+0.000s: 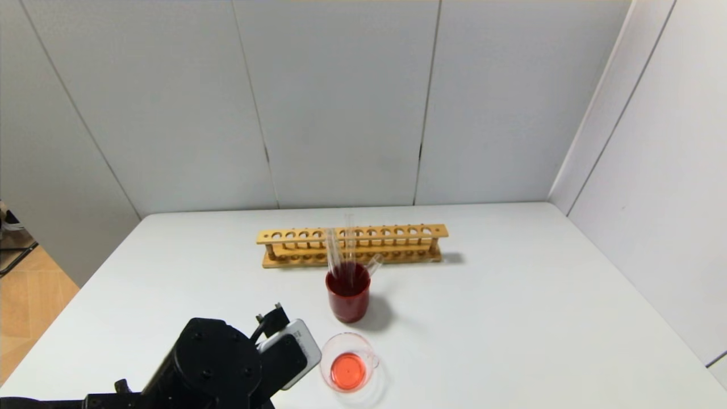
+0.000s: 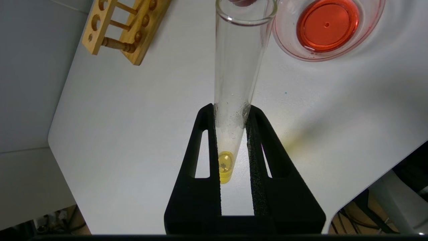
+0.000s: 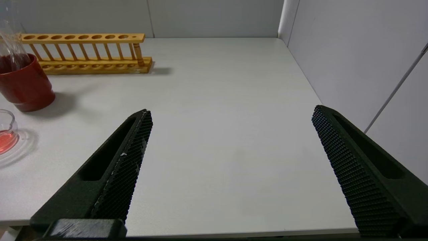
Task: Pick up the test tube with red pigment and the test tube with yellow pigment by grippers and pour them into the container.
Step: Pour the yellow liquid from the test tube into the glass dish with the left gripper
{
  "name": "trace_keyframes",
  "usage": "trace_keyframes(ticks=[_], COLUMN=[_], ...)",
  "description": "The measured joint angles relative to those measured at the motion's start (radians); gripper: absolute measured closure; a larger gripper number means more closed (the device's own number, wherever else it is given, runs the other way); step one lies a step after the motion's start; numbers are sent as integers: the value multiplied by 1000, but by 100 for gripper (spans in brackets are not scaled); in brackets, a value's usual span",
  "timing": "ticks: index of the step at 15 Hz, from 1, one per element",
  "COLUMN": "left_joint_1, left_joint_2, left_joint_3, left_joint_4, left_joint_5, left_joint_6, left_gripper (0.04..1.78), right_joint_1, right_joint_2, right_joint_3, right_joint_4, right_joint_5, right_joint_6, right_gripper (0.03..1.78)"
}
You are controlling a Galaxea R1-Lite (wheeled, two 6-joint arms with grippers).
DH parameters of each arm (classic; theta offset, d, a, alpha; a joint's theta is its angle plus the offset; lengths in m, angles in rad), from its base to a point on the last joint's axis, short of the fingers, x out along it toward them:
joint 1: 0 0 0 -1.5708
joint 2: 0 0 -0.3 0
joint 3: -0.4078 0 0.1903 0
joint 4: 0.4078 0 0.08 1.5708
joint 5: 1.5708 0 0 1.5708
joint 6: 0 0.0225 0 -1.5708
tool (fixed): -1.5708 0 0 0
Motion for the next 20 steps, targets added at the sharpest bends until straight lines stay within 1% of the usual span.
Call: trace_keyframes(ticks=[3,9,13,20], left_joint_1=[-18,-18,31,72], left_joint_2=[63,144,166,252], left_joint_3=[-10,-52,-74,-152], left_joint_4=[-1,1,0,3], left_joint_5=[2,3,2,1], left_joint_6=[50,193,331,437], left_gripper=[152,152,152,152], right_joint_1=[0,0,0,1], right_joint_2=[0,0,0,0], right_joint_3=[0,0,0,0], right_joint_4=[0,0,0,0], right_joint_5=[0,0,0,0], right_joint_6=[0,0,0,0], right_gripper=[7,7,7,7])
